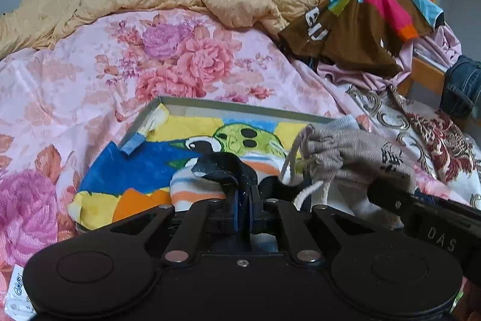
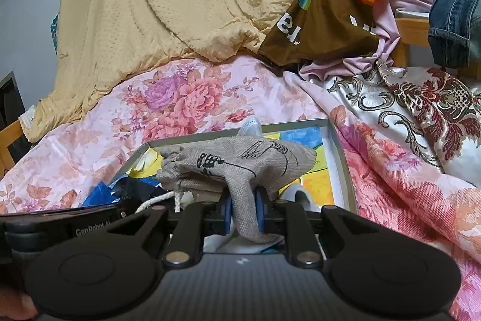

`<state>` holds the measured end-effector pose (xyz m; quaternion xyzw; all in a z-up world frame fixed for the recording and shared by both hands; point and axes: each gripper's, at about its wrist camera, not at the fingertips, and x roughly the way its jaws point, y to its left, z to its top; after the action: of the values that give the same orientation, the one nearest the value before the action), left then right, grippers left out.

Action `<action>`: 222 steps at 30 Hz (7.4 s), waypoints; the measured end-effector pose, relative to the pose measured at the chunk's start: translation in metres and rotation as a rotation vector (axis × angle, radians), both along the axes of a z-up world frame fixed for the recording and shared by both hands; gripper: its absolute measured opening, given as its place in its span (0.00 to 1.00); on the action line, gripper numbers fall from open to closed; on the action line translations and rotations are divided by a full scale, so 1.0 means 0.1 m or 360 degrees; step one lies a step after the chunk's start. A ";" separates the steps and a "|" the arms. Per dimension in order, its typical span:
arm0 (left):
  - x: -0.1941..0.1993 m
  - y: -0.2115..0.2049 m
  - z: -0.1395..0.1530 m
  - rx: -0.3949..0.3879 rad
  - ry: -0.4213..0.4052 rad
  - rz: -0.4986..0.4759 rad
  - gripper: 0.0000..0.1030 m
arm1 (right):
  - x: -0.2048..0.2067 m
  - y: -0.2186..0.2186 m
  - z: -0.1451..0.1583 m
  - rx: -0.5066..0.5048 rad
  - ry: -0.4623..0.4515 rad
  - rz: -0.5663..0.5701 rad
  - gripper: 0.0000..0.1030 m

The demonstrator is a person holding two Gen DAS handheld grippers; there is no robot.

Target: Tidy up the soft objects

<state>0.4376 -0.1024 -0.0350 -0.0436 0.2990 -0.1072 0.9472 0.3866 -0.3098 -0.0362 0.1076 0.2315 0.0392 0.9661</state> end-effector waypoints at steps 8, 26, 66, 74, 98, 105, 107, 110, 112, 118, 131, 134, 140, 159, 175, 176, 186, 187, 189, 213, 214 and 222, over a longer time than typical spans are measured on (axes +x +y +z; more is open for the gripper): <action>-0.02 0.00 0.02 -0.0004 0.0044 0.0014 0.14 | 0.01 0.00 0.00 0.0020 -0.0001 0.0007 0.28; -0.17 0.12 0.30 -0.0022 -0.0007 0.0148 0.57 | -0.13 -0.03 0.14 0.0045 -0.0114 0.0000 0.58; -1.78 0.74 1.04 -0.0099 -0.0288 0.0303 0.99 | -1.49 0.24 0.95 -0.0076 -0.0444 0.0054 1.00; -2.03 0.80 1.05 -0.0083 -0.0324 0.0280 0.99 | -1.63 0.38 0.94 -0.0139 -0.0469 0.0090 1.00; -2.26 1.09 0.81 -0.0094 -0.0306 0.0354 0.99 | -1.76 0.64 0.79 -0.0270 -0.0439 0.0159 1.00; -2.38 1.11 0.69 -0.0109 -0.0313 0.0322 0.99 | -1.95 0.74 0.66 -0.0307 -0.0406 0.0170 1.00; -2.41 1.14 0.66 -0.0116 -0.0314 0.0325 0.99 | -2.01 0.78 0.62 -0.0323 -0.0393 0.0172 1.00; -2.48 1.16 0.60 -0.0110 -0.0317 0.0318 0.99 | -2.09 0.82 0.56 -0.0331 -0.0373 0.0169 1.00; -2.51 1.18 0.55 -0.0092 -0.0324 0.0304 0.99 | -2.12 0.83 0.53 -0.0337 -0.0355 0.0172 1.00; -2.56 1.27 0.42 -0.0060 -0.0318 0.0281 0.99 | -2.16 0.87 0.44 -0.0359 -0.0313 0.0166 1.00; -2.54 1.44 0.17 -0.0072 -0.0237 0.0320 0.99 | -2.11 0.95 0.32 -0.0418 -0.0279 0.0185 1.00; -2.56 1.45 0.16 -0.0070 -0.0237 0.0321 0.99 | -2.11 0.95 0.32 -0.0418 -0.0270 0.0180 1.00; -2.61 1.44 0.13 -0.0078 -0.0235 0.0301 0.99 | -2.24 0.93 0.25 -0.0406 -0.0235 0.0148 1.00; -2.81 1.24 -0.11 0.0037 -0.0219 0.0175 0.99 | -2.56 0.71 0.02 -0.0240 -0.0064 -0.0041 1.00; -2.81 1.28 -0.16 0.0014 -0.0215 0.0156 0.99 | -2.43 0.80 -0.09 -0.0192 -0.0032 0.0023 1.00; -2.80 1.29 -0.16 0.0007 -0.0212 0.0163 0.99 | -2.43 0.80 -0.10 -0.0191 -0.0035 0.0022 1.00; -2.75 1.36 -0.18 -0.0029 -0.0202 0.0232 0.99 | -2.34 0.90 -0.15 -0.0228 -0.0028 0.0069 1.00; -2.75 1.36 -0.18 -0.0028 -0.0200 0.0236 0.99 | -2.34 0.90 -0.15 -0.0230 -0.0032 0.0071 1.00; -2.75 1.36 -0.18 -0.0028 -0.0202 0.0242 0.99 | -2.34 0.91 -0.15 -0.0230 -0.0029 0.0070 1.00; -2.79 1.33 -0.17 -0.0036 -0.0243 0.0224 0.99 | -2.31 0.90 -0.18 -0.0224 0.0002 0.0063 1.00; -2.79 1.33 -0.17 -0.0034 -0.0245 0.0224 0.99 | -2.30 0.90 -0.18 -0.0225 0.0003 0.0063 1.00; -2.79 1.32 -0.17 -0.0033 -0.0243 0.0228 0.99 | -2.30 0.91 -0.18 -0.0224 0.0002 0.0062 1.00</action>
<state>0.1582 0.0293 -0.0515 -0.0665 0.2209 -0.0453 0.9720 0.1562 -0.2189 -0.0545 0.0348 0.2364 0.0417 0.9701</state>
